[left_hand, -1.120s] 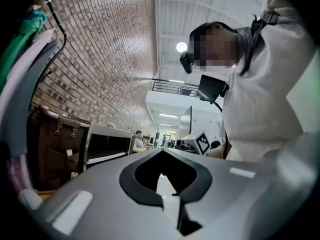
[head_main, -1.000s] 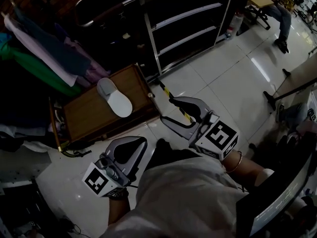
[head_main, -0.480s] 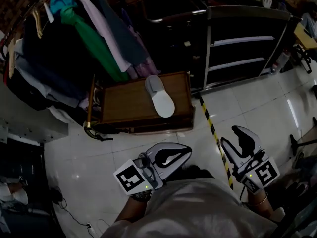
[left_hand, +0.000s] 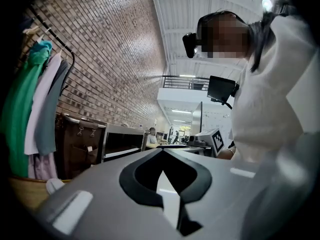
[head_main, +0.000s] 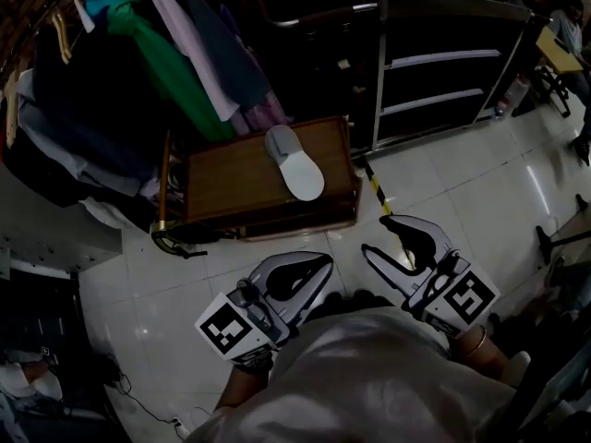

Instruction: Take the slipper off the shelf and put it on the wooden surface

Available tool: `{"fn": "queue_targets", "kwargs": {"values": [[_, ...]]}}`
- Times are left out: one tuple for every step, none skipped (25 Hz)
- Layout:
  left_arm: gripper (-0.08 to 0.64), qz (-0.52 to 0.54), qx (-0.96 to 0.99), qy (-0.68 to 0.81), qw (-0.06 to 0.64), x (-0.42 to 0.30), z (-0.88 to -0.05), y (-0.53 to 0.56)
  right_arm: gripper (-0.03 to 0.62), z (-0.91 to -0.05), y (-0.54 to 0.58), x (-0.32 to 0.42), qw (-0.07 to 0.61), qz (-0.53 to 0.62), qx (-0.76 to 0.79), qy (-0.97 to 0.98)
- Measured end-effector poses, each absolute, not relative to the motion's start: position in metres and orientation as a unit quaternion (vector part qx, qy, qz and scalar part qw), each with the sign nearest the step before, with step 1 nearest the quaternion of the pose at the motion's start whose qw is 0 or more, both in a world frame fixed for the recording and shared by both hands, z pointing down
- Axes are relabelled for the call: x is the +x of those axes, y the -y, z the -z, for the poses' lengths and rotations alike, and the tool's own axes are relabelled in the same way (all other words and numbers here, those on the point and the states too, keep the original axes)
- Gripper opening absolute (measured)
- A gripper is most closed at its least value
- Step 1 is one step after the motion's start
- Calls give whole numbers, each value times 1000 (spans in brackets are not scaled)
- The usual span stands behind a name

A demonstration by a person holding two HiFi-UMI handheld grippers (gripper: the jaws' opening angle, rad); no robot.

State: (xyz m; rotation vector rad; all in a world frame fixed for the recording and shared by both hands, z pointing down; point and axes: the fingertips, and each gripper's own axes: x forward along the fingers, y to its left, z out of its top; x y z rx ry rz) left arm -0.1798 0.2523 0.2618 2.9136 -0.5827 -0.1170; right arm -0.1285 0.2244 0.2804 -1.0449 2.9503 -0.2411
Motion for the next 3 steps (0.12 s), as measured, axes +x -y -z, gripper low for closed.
{"fn": "queue_targets", "kwargs": {"values": [[-11, 40, 975, 201, 83, -185, -263, -251, 178, -281, -225, -136, 0, 71, -323, -944], [-9, 43, 974, 206, 82, -190, -263, -250, 178, -283, -225, -143, -1, 64, -314, -947], [-9, 48, 973, 211, 80, -194, -263, -250, 178, -284, -225, -149, -2, 58, -306, -950]]}}
